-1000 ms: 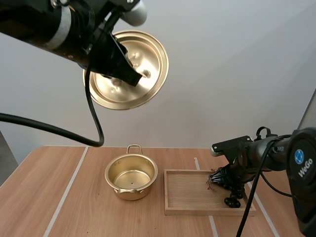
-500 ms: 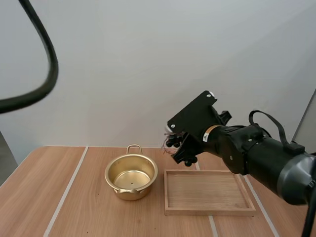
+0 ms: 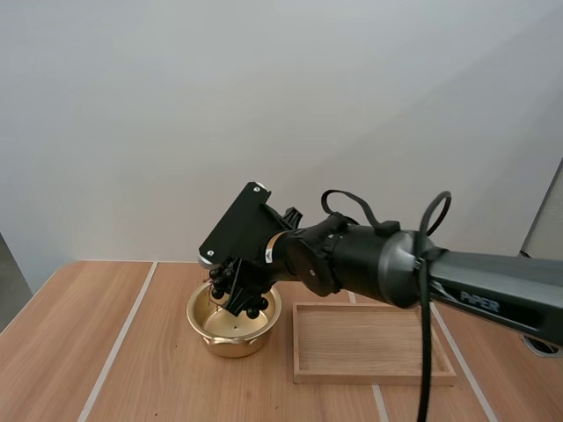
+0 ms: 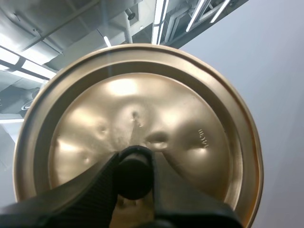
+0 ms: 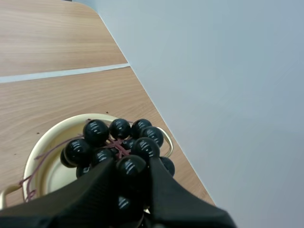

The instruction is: Open the lid, put the grape in the pot, and close it

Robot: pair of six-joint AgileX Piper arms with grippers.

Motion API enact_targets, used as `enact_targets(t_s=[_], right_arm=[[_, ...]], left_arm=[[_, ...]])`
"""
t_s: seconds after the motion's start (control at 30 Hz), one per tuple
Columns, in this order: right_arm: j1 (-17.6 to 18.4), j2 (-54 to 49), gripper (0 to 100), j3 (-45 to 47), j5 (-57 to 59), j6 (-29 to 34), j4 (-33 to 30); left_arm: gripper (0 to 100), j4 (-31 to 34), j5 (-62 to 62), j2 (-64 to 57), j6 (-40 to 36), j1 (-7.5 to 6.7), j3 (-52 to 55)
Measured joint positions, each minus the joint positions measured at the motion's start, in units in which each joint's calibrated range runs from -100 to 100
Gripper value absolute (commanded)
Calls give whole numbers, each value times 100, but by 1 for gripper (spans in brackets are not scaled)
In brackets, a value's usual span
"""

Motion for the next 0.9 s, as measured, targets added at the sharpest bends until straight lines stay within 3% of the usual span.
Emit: enact_targets(t_s=[0.03, 0.07, 0.13, 0.17, 0.23, 0.37, 0.57, 0.63, 0.67, 0.7, 0.9], right_arm=[[0, 87, 0, -27, 0, 0, 13], [0, 271, 9, -105, 0, 0, 23], [0, 502, 40, -161, 0, 0, 42], [0, 609, 66, -176, 0, 0, 80], [0, 711, 100, -188, 0, 0, 183], [0, 750, 100, -202, -32, 0, 380], [7, -1, 100, -202, 647, 0, 541], [7, -522, 66, -202, 1125, 0, 612], [7, -861, 30, -207, 1647, 0, 622], [7, -998, 0, -207, 1765, 0, 622], [7, -2439, 0, -217, 3869, 162, 599]], left_arm=[[0, 14, 0, 0, -11, 0, 0], [0, 22, 0, 0, -25, 0, 0], [0, 22, 0, 0, -35, 0, 0], [0, 22, 0, 0, -35, 0, 0], [0, 22, 0, 0, -44, 0, 0], [0, 22, 0, 0, -63, 0, 0], [0, 22, 0, 0, -63, 0, 0], [0, 22, 0, 24, -63, 0, 0], [0, 22, 0, 42, -63, 0, 0], [0, 22, 0, 55, -63, 0, 0], [0, 22, 0, 261, -94, 0, 135]])
